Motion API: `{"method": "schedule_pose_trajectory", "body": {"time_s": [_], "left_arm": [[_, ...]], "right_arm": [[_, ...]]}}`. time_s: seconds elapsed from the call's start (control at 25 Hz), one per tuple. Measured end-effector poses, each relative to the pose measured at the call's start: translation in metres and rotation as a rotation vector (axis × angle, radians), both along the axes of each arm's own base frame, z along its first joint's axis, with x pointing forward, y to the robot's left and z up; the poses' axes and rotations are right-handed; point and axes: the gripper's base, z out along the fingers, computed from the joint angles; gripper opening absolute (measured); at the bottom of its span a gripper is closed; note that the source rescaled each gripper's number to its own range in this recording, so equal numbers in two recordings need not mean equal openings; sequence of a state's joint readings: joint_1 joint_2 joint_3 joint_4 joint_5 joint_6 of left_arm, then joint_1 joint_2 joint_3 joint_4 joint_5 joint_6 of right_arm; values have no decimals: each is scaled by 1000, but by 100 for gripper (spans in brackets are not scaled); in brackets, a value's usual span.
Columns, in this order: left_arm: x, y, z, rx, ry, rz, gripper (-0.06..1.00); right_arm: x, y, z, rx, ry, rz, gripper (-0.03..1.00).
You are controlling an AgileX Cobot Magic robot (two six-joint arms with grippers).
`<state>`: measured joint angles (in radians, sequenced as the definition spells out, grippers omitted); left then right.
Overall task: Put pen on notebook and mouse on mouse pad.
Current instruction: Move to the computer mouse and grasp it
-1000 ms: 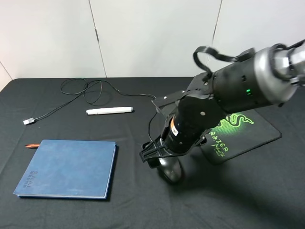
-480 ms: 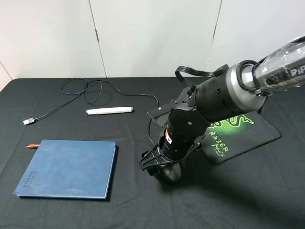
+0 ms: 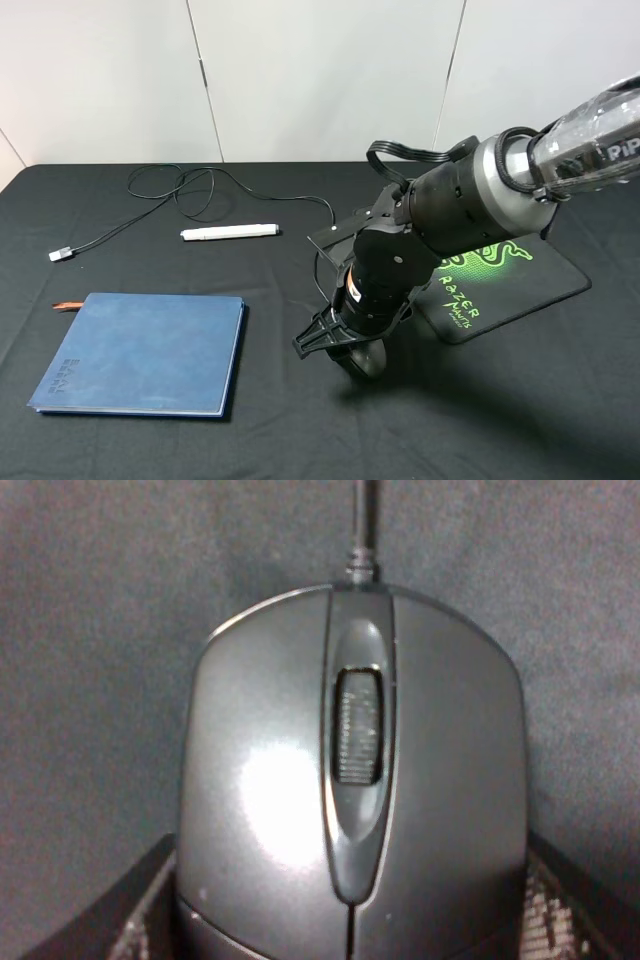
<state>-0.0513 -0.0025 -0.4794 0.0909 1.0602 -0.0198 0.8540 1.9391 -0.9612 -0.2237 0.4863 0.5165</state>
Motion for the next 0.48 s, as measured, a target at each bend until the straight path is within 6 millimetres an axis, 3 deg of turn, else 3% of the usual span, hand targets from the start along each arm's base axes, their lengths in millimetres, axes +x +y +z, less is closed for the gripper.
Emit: {"method": "schedule_pose_trajectory", "body": {"time_s": [0.32,0.48], "left_arm": [[0,0,0,0,0,0,98],[0,0,0,0,0,0,98]], "right_arm": [[0,-1,0,-7,4,-1,1],[0,-2,10,-25,10,-13,1]]}}
